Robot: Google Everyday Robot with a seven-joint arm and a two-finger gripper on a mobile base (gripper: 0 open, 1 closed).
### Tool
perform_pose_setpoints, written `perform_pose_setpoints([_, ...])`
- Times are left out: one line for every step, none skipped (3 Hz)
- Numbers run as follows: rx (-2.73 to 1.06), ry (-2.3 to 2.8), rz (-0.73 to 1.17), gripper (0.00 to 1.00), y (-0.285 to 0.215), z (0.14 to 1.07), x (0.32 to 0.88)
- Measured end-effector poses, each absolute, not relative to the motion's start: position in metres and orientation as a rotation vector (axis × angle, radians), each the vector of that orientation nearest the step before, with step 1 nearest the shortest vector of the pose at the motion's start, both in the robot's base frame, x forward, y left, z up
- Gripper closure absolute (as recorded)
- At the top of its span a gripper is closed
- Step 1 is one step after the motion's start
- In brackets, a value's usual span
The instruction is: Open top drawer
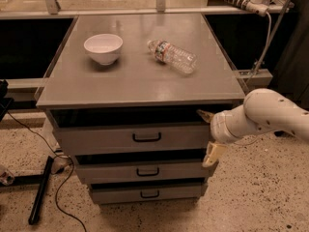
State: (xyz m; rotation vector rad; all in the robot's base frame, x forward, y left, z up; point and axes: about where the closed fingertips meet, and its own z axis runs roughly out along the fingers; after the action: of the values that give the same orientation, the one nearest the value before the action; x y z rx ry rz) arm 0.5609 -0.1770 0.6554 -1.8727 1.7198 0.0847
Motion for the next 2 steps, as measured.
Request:
perform_pose_setpoints([-1.873,1.72,0.085,0.0,-0.177,0.6554,0.5609])
perform_pose_setpoints([-1.873,1.72,0.085,0.18,-0.177,0.6554,0.5609])
